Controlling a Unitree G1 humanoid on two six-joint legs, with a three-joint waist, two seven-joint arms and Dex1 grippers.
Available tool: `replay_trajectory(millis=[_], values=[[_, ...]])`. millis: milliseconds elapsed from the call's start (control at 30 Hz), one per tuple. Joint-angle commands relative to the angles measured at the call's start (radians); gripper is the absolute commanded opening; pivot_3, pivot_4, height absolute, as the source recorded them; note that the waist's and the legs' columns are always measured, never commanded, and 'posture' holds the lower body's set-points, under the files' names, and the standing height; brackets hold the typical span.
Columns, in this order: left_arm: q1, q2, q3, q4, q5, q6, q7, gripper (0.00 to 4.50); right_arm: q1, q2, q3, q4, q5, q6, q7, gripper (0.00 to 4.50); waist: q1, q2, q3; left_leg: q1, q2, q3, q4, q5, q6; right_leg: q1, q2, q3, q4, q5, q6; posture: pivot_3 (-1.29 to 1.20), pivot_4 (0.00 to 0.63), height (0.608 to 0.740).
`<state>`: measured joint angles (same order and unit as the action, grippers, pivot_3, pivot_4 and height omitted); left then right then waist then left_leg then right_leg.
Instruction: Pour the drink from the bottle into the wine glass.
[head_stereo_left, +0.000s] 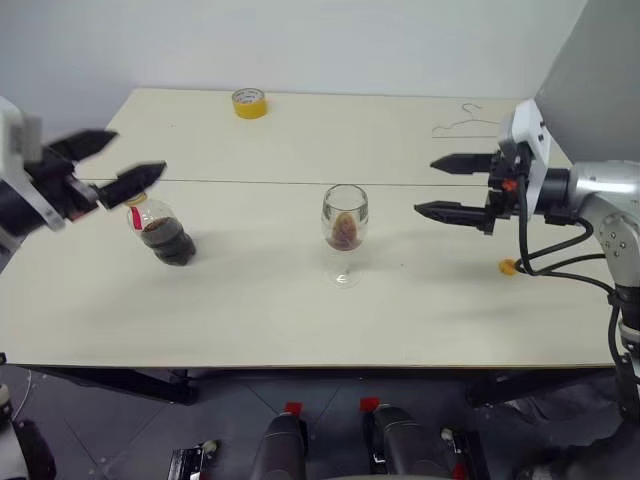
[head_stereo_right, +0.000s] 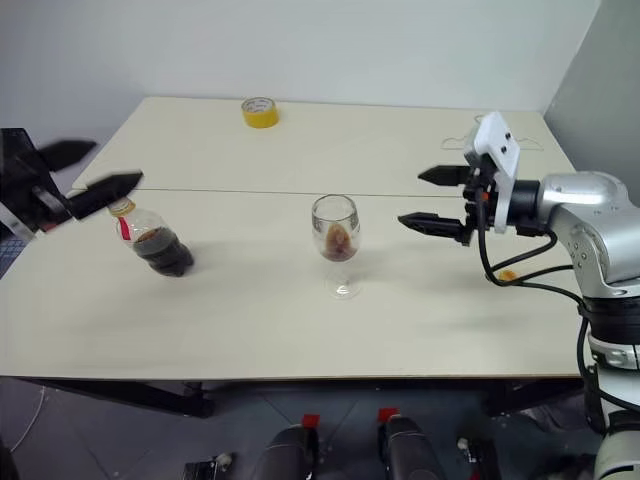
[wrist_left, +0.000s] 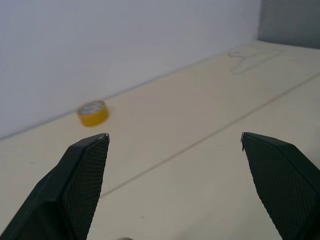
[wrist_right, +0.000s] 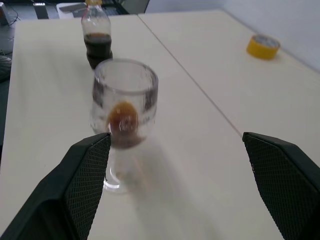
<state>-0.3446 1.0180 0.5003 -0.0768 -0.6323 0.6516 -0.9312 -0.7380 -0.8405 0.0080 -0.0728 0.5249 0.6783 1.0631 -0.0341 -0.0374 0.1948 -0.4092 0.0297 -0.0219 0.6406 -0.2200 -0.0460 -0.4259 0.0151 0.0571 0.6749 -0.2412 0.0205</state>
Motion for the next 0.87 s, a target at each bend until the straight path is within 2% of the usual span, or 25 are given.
replay_trajectory(millis=[33,233,400,667,767,867], values=[[0.092,0.055,0.067,-0.079,-0.062,0.038,-0.117,4.46,0.03,-0.061,-0.077,0.004,-0.006,-0.041,0.034,4.5,-0.003,0.0,0.0,0.0,0.0,0.0,0.0,0.0,0.0,-0.001,0.0,0.0,0.0,0.0,0.0,0.0,0.15,0.74],[0.189,0.112,0.131,-0.057,-0.09,0.065,-0.236,4.46,0.068,-0.126,-0.095,0.089,-0.016,-0.102,0.121,4.5,-0.008,0.001,0.001,0.001,0.001,0.001,0.0,0.0,0.0,-0.001,0.0,0.001,0.001,-0.003,-0.005,0.0,0.15,0.74],[0.213,0.124,0.144,-0.032,-0.091,0.066,-0.28,4.46,0.061,-0.121,-0.085,0.109,-0.022,-0.131,0.17,4.5,-0.014,0.002,0.001,0.002,0.001,0.003,0.0,0.0,0.0,-0.001,0.0,0.002,0.001,-0.003,-0.005,0.0,0.15,0.74],[0.222,0.109,0.14,-0.054,-0.095,0.064,-0.289,4.46,0.062,-0.098,-0.084,0.097,-0.027,-0.129,0.167,4.5,-0.015,0.002,0.002,0.002,0.001,0.004,-0.001,0.0,0.0,-0.001,0.0,0.003,0.001,-0.003,-0.005,0.0,0.15,0.74],[0.21,0.11,0.086,-0.023,-0.05,0.035,-0.271,4.46,0.053,-0.085,-0.084,0.1,-0.031,-0.136,0.156,4.5,-0.015,0.002,0.002,0.002,0.001,0.004,-0.001,0.0,0.0,-0.001,0.0,0.003,0.001,-0.003,-0.005,0.0,0.15,0.74],[0.172,0.099,0.06,-0.016,-0.063,0.041,-0.262,4.46,0.055,-0.078,-0.083,0.1,-0.029,-0.137,0.156,4.5,-0.015,0.002,0.002,0.002,0.001,0.004,0.0,0.0,0.0,-0.001,0.0,0.004,0.001,-0.003,-0.005,0.0,0.15,0.74]])
